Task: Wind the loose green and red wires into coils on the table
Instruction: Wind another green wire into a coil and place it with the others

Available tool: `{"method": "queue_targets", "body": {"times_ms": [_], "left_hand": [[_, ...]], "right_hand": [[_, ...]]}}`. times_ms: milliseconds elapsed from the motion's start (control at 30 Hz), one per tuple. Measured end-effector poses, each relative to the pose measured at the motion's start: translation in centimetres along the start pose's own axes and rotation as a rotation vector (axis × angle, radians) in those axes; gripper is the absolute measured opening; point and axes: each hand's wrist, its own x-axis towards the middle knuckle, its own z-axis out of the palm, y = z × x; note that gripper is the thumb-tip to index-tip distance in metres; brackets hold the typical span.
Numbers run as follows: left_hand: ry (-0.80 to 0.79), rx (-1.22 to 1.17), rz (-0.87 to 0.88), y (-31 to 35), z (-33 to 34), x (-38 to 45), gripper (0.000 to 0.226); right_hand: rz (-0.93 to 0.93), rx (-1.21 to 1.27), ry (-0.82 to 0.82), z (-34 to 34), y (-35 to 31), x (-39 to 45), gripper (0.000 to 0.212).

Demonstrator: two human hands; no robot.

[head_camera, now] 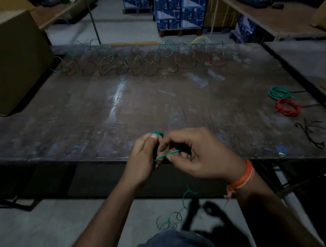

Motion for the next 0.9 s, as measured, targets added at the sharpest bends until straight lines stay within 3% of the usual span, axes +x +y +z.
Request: {"method": "queue_targets", "body": {"times_ms": [133,333,500,700,900], "left_hand": [[-0.168,-0.144,-0.140,0.2,-0.5,0.4,0.030],[-0.361,-0.524,-0.344,0.4,-0.3,0.0,0.028],[-0.357,-0.636,-0.349,0.3,0.1,0.2,0.027],[-0.332,-0.698,-0.376,0.5,0.8,0.1,0.028],[-0.475,-0.757,-0.413,0.3,0.3,0.6,0.032]], "right_hand": [[0.018,-0.024,0.143,-0.9,2.0,0.9,0.013],[0.199,0.213,0.353,1.8,5.6,0.9,0.006],[0.280,0.194,0.400,4.5,5.3,0.6,0.044],[0.349,0.098,0.497,5.5,4.7,0.8,0.050],[0.310,0.097,0.501,5.2,5.6,0.9,0.052]]}}
